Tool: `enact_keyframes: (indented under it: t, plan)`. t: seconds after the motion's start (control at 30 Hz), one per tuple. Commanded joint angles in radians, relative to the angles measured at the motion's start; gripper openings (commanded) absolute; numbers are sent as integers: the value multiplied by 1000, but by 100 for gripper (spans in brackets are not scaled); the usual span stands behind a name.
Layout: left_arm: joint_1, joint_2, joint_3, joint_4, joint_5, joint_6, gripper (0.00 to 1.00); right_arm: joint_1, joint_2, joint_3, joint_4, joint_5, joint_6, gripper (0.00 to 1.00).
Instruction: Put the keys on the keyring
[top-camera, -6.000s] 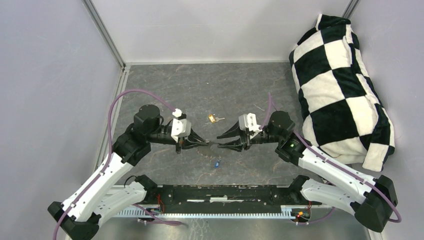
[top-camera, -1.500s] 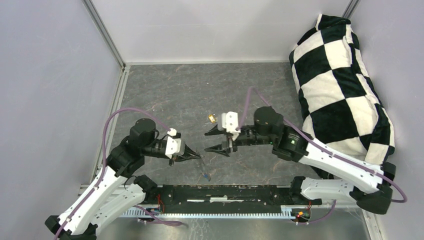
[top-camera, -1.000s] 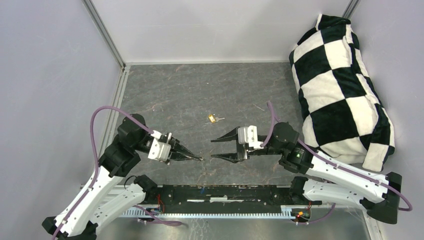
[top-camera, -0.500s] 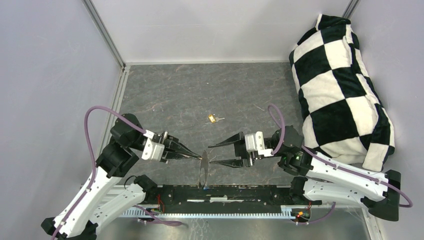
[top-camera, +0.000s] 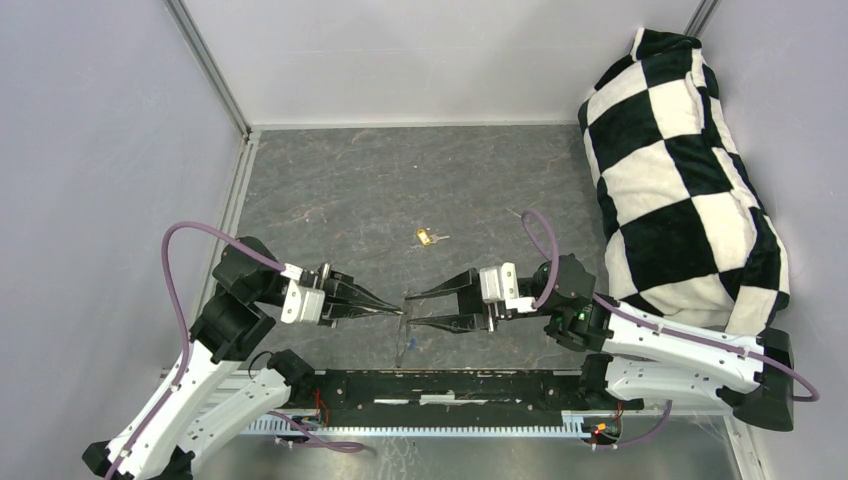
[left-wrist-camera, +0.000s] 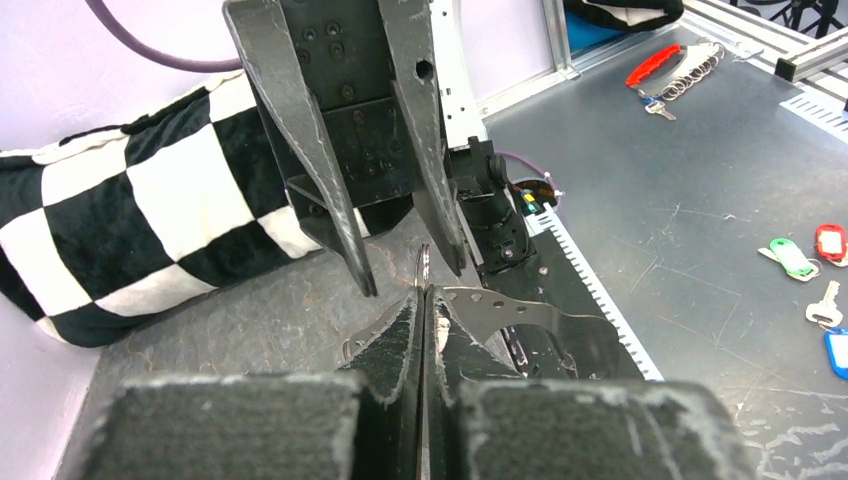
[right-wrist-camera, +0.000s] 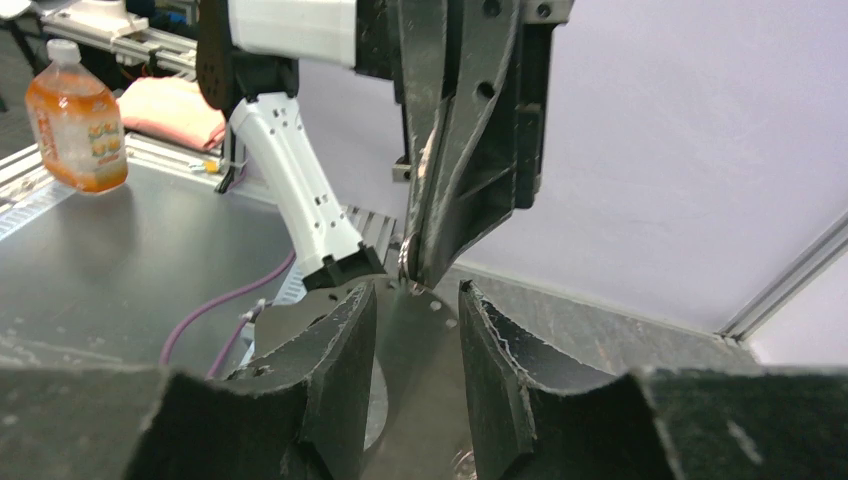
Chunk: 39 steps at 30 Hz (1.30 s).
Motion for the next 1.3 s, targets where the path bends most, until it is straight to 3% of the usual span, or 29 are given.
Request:
enact_keyframes:
  t: [0.0,0.53,0.67,0.73,0.9,0.93,1.03,1.13,1.27]
  plan:
    - [-2,-19,-8,47,-28,-47,2,11,-25,-13,119,80,36,42]
    - [-2,-22,-10,59,-43,-49,2,17,18,31,58,41,27,38]
    - [-2,-21,-14,59,-45,-48,2,18,32,54,40,52,22,19]
    - [-2,-20,-25,52,-45,-43,2,17,46,77,16,58,23,4]
    - [-2,-16,-37,-80,-67,76,3,17,36,122,-115,118,6,0]
    - [-2,-14,-37,-119,-81,107,7,17,35,138,-169,136,-2,0]
    - [-2,-4,-33,-232,-146,183,40,18,57,235,-386,179,-39,0]
    - [-2,11,-12,-334,-204,268,47,18,110,343,-599,210,-67,0]
    - [-2,30,13,-417,-266,344,48,17,201,488,-844,221,-100,1]
